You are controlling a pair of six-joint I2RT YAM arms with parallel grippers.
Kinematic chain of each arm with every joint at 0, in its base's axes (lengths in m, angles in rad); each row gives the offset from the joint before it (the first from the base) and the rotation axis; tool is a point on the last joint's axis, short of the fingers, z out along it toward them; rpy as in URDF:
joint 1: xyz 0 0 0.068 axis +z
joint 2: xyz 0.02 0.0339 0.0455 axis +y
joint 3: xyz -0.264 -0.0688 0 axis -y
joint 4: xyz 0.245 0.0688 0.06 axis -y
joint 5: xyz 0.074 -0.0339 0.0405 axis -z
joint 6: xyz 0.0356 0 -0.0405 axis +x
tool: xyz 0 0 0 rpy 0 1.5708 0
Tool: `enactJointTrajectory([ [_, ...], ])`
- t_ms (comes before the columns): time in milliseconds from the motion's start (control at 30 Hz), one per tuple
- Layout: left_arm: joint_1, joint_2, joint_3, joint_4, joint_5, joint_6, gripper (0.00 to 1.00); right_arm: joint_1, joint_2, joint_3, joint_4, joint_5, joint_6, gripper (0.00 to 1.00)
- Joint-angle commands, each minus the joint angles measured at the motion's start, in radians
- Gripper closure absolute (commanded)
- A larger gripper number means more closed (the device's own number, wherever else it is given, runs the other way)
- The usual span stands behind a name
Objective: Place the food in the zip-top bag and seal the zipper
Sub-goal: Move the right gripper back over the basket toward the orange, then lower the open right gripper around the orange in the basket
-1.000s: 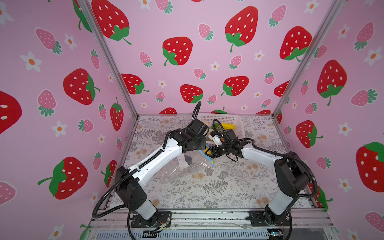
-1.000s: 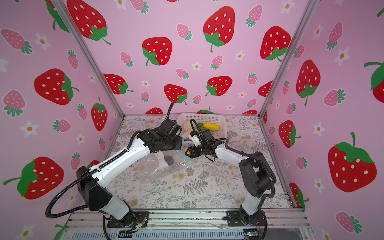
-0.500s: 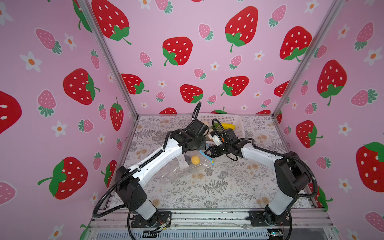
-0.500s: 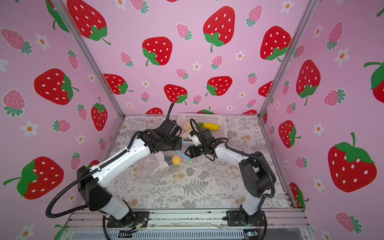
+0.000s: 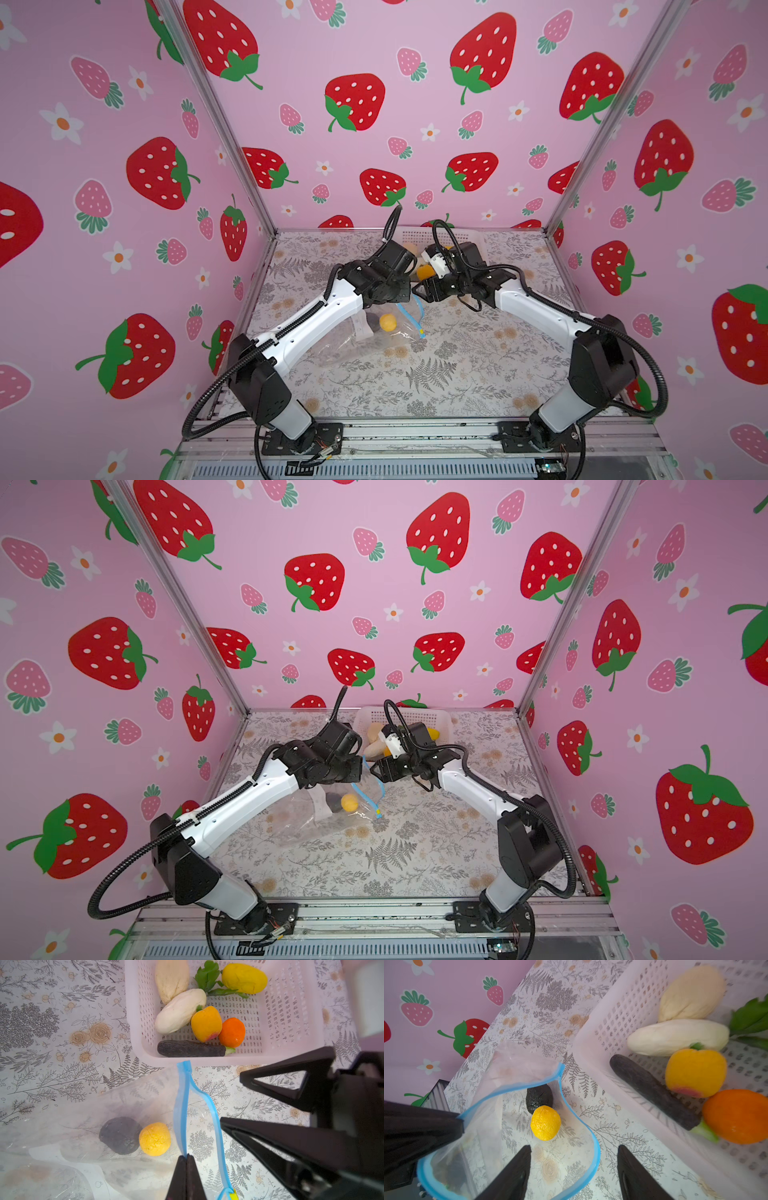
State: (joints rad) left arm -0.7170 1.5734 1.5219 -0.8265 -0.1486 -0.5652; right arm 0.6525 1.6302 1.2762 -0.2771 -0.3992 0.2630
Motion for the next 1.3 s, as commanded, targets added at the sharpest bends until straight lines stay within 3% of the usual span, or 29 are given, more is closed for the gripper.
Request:
enactJointTrajectory([
  [0, 0.003, -0.027, -0.004, 0.009, -0.017, -0.011, 1.0, -0.035, -0.011, 0.049, -0.083, 0.061, -0.043, 0.33],
  [567, 0.004, -0.015, 0.0, 0.023, -0.001, -0.01, 1.0, -0.143, 0.27, 0.353, -0.272, 0.241, -0.099, 0.34],
  [1267, 0.004, 0.029, 0.035, 0.035, 0.03, -0.013, 1.0, -0.191, 0.515, 0.57, -0.426, 0.284, -0.093, 0.36],
])
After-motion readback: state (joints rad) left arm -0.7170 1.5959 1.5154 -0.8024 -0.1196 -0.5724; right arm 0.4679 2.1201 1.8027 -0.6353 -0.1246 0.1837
